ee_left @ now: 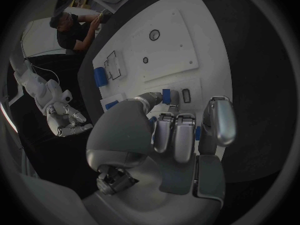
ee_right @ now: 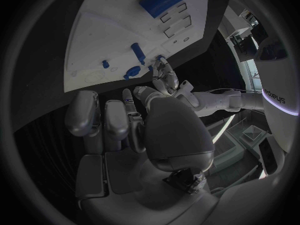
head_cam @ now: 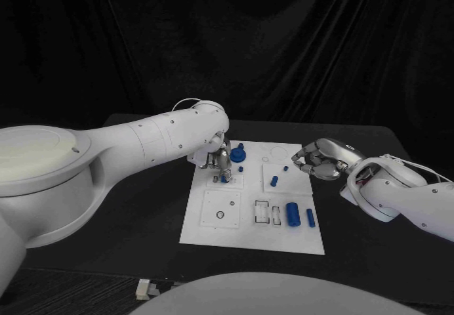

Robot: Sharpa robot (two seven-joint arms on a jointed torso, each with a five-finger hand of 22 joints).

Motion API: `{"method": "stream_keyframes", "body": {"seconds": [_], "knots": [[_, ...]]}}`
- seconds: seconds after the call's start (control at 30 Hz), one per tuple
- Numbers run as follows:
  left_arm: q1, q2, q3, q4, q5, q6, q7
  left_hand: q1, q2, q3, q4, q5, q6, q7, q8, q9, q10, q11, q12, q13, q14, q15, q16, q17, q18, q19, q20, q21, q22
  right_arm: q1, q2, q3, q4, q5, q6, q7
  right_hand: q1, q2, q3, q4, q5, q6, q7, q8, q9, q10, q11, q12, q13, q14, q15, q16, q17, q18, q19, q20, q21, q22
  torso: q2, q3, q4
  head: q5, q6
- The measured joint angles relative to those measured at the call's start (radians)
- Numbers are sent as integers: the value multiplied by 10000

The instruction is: Assemble the parts on the task board

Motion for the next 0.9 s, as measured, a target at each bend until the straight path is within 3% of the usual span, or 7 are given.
{"method": "stream_keyframes", "body": {"seconds": [0.67,0.73,0.8,0.9], "knots": [[-43,22,15,-43,-12,-100,5,-74,60,140,-138,-46,55,3,-45,19,0,0,-1,0,0,0,0,0,-1,0,-1,-39,0,0,24,0,-51,0,54,-7,0,0,0,0,0,0,0,0,-2,0,0,0,8,0,0,0,-38,1,0,0,-49,-1,2,1,-4,12,0],[-43,18,17,-43,-10,-115,6,-211,198,138,-141,-253,55,3,-128,13,0,0,-1,0,0,0,0,0,-1,0,-1,-39,0,0,25,0,-54,0,59,-8,0,0,0,0,0,0,0,0,-8,0,0,0,7,0,0,0,-38,1,0,0,-49,-1,2,1,-4,12,0],[-43,13,22,-40,-7,-146,11,-367,327,373,-459,-732,56,2,-270,-76,0,0,-1,0,-6,5,0,0,-1,-1,-1,-80,0,0,31,0,-60,0,66,-8,0,0,0,0,0,0,0,0,-8,0,0,0,7,0,0,0,-38,0,0,0,-49,-1,0,1,-4,23,0],[-43,5,24,-33,-8,-207,11,-472,389,439,-524,-1278,55,3,-424,-193,0,0,-1,0,-37,37,0,0,-1,0,-1,-80,0,0,41,0,-62,0,78,-8,0,0,0,0,0,0,0,0,-8,0,0,0,7,0,0,0,-38,1,0,0,-49,-1,-1,1,-4,35,0]]}}
